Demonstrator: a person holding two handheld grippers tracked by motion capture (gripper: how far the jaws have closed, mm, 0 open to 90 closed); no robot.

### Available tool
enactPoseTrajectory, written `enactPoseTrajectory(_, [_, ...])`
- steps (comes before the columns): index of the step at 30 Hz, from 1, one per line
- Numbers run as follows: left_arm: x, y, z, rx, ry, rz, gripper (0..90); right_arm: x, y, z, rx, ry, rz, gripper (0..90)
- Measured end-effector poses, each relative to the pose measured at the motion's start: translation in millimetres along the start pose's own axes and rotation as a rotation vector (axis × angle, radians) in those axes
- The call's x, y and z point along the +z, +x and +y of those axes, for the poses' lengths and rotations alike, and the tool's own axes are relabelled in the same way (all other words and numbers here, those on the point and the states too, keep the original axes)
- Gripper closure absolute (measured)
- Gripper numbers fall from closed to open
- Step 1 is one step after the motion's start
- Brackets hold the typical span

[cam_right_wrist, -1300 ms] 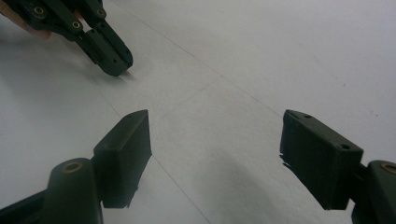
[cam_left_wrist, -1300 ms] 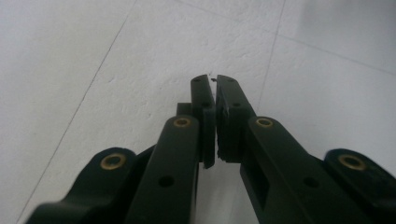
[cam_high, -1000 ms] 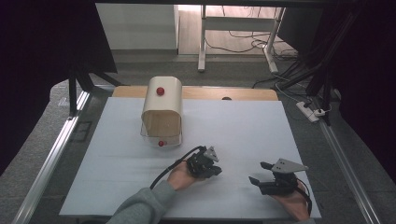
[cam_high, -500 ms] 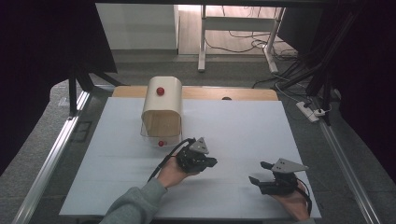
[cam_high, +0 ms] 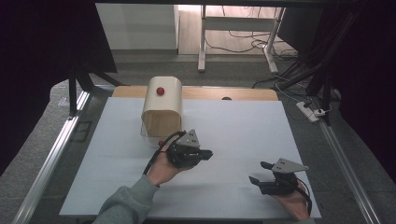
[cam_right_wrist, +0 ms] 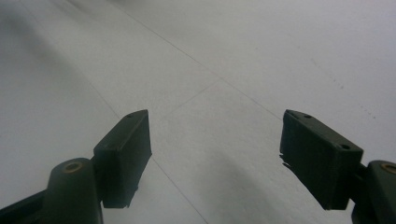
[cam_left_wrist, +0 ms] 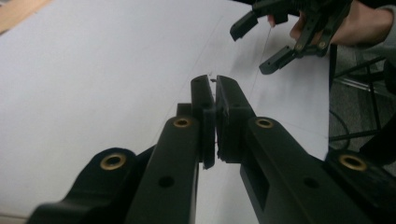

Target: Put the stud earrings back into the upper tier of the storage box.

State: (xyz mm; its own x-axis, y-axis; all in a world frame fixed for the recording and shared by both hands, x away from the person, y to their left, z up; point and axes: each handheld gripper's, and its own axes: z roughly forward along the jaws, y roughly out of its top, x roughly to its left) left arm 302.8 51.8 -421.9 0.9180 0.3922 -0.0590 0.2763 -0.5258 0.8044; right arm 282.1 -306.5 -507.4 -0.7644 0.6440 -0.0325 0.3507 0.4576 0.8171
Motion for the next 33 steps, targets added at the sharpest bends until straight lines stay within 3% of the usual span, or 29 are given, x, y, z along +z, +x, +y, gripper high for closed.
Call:
enactPoseTrajectory(10, [-31.9, 9.2, 10.9, -0.011, -0.05, 0.045, 86.2, -1.2, -0.2, 0.4, 0.003, -0.001, 0.002, 24.0])
enactPoseTrajectory(16, [-56.5, 25.1, 12.7, -0.045, -0.084, 0.091, 86.2, -0.9, -0.6, 0.3, 0.006, -0.012, 0.005, 24.0])
enactPoseTrajectory(33, [-99.7, 71.5, -15.8, -0.179, -0.118, 0.231, 86.0, -1.7, -0.2, -0.2, 0.009, -0.013, 0.007, 24.0])
